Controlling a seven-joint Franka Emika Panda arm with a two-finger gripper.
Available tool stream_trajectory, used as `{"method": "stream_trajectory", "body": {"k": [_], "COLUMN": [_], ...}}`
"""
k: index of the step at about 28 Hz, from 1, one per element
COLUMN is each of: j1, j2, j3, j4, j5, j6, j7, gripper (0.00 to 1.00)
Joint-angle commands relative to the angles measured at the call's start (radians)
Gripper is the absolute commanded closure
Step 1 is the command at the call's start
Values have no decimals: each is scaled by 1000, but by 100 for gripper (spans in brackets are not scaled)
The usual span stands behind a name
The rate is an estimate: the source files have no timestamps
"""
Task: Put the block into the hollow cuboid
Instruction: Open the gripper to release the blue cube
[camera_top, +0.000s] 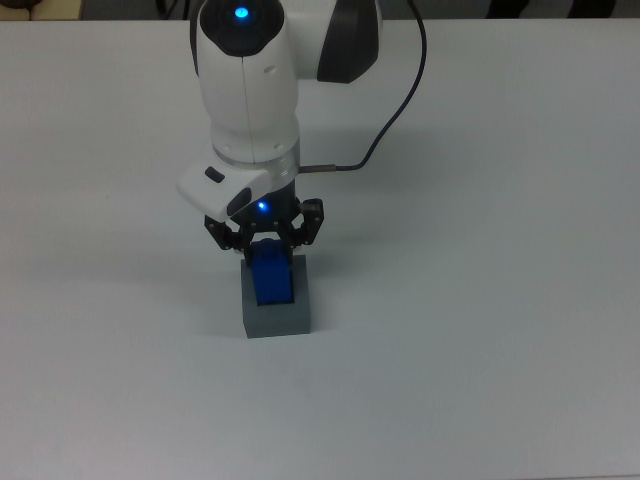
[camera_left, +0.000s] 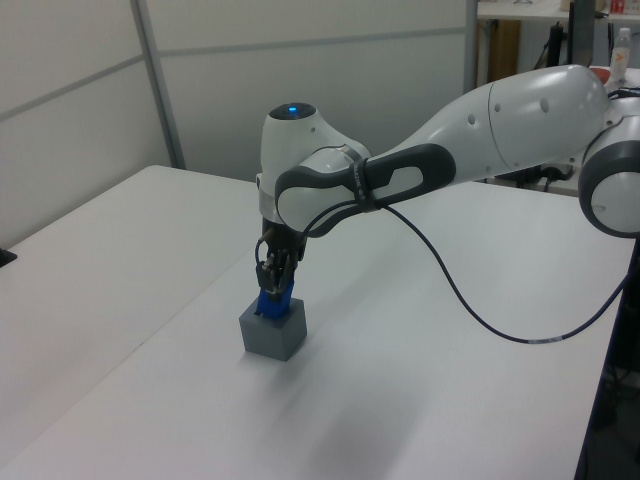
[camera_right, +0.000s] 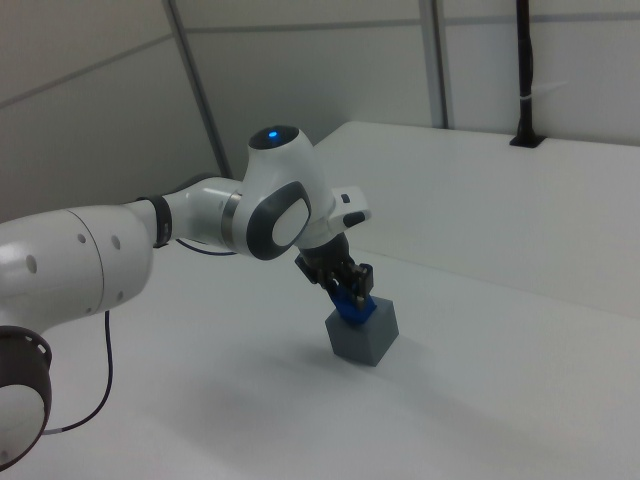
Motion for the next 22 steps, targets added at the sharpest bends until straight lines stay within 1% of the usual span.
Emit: {"method": "stream_trajectory", "body": {"k": [1, 2, 4, 10, 11, 16, 17, 22], "j1": [4, 4, 4, 3, 1, 0, -2, -2], "j2": [2, 2, 2, -3, -10, -48, -71, -119], "j3": [-5, -5, -5, -5, -7, -7, -7, -8], "j4": [-3, -3, -3, 5, 5, 5, 2, 0], "j5": [-13, -13, -11, -5, 1, 1, 3, 1], "j6": [5, 5, 5, 3, 2, -42, -68, -156], "j7": [-15, -15, -12, -2, 1, 16, 15, 18], "gripper": [69, 53, 0, 0, 0, 0, 0, 0]}}
